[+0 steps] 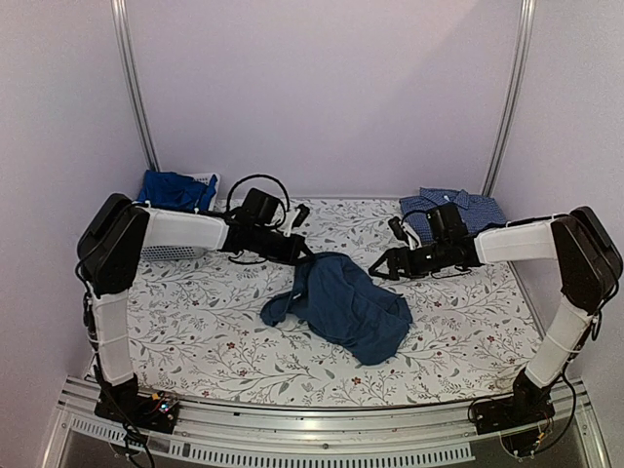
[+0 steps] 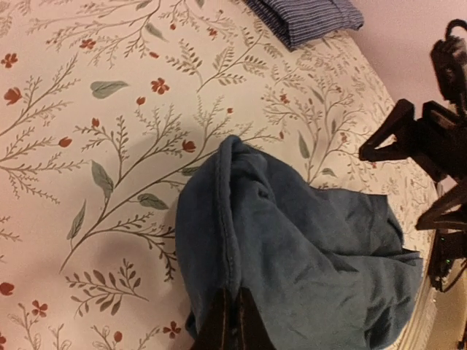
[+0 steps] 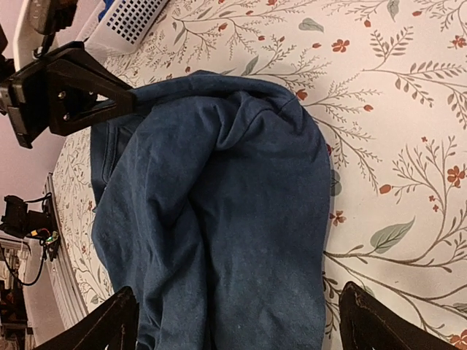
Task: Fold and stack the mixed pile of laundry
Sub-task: Pick up the crumpled T-shirt from the center of the board, then adjust the crumpled T-shirt at the center of the board, then pick up the crumpled T-shirt from the center of the board, then flatten out the crumpled T-shirt at the center of the board.
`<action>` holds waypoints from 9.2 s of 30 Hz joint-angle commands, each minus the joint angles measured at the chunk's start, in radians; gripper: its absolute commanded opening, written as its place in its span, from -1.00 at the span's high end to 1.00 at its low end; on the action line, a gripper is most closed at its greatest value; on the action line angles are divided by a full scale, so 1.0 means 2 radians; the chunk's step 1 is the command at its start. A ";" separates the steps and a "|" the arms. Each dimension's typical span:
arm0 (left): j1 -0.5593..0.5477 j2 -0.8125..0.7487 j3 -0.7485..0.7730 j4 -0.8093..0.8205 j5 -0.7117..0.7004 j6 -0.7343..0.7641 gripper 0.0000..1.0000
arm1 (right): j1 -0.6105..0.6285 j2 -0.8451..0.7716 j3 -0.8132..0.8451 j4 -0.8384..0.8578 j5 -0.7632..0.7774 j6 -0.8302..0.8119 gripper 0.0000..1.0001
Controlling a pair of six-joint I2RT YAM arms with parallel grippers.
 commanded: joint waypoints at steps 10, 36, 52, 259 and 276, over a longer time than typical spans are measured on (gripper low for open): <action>-0.056 -0.181 0.028 -0.038 0.167 0.122 1.00 | 0.025 -0.131 0.010 0.037 -0.014 -0.133 -0.98; 0.011 -0.323 -0.064 -0.054 0.093 0.145 1.00 | 0.040 -0.061 -0.077 0.098 -0.031 -0.097 -0.56; 0.171 -0.259 0.111 -0.067 -0.080 0.015 1.00 | 0.011 0.009 0.338 -0.085 0.142 -0.096 1.00; -0.064 -0.525 0.042 -0.088 -0.301 -0.069 1.00 | -0.240 -0.326 0.399 -0.184 -0.060 0.058 1.00; -0.204 -0.474 0.090 -0.041 -0.605 0.044 1.00 | -0.240 -0.294 0.462 -0.203 0.018 0.042 1.00</action>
